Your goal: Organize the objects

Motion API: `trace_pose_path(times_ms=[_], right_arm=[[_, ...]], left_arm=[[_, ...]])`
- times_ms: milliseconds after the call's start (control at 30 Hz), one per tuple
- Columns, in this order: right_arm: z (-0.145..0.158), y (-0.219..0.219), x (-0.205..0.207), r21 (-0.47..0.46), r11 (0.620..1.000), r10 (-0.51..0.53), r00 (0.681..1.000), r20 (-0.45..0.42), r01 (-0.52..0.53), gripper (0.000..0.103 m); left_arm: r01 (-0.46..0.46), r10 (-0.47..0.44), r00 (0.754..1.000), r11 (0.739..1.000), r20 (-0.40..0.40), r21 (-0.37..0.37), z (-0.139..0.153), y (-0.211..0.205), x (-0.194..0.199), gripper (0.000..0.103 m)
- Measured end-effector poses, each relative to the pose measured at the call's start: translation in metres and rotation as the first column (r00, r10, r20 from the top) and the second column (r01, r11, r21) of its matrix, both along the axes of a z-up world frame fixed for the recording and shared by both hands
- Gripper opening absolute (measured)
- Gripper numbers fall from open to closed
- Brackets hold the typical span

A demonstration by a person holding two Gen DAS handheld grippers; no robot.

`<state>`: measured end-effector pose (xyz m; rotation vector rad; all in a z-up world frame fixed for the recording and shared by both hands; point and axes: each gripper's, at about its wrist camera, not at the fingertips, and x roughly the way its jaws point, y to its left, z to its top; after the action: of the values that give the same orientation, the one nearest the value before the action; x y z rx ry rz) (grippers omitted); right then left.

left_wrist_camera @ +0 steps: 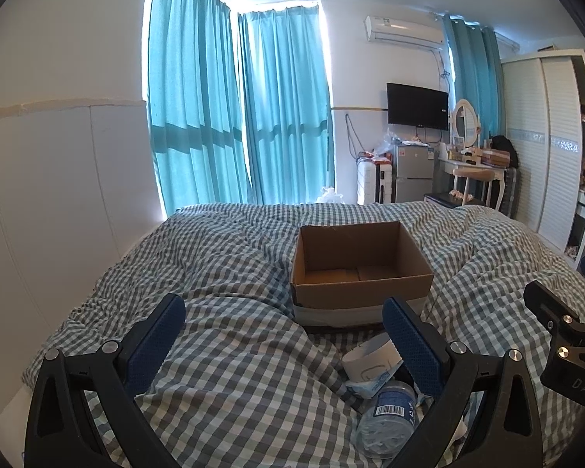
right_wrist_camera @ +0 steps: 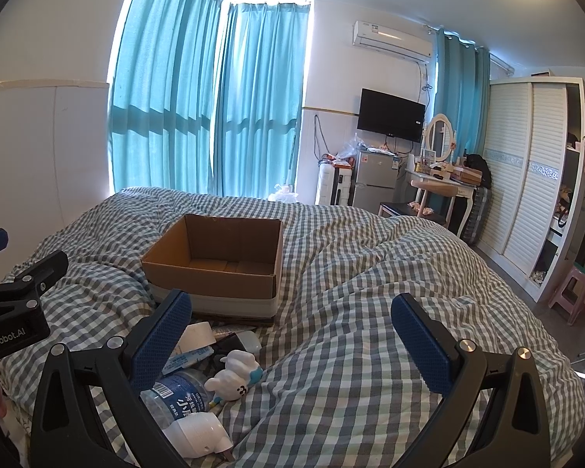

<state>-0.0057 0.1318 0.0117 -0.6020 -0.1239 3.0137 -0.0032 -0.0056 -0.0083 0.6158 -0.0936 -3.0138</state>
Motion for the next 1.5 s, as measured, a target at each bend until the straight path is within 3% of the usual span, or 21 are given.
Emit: trace_pose_path(times_ms=[933, 1200, 1500], right_arm=[[0.016, -0.011, 0.013, 0.030, 0.999, 0.027, 1.000, 0.012, -0.027, 0.103], [-0.010, -0.013, 0.004, 0.052, 0.997, 0.043, 0.989, 0.141, -0.050, 0.103], [-0.057, -0.003, -0.025, 0.033, 0.996, 0.070, 0.962, 0.264, -0.081, 0.103]], left_arm=[[0.021, -0.021, 1.000, 1.000, 0.001, 0.016, 0.008, -0.004, 0.011, 0.103], [0.023, -0.020, 0.995, 0.999, 0.098, -0.028, -0.020, -0.008, 0.001, 0.103], [0.111, -0.104, 0.964, 0.994, 0.243, -0.014, -0.070, 0.012, -0.036, 0.103]])
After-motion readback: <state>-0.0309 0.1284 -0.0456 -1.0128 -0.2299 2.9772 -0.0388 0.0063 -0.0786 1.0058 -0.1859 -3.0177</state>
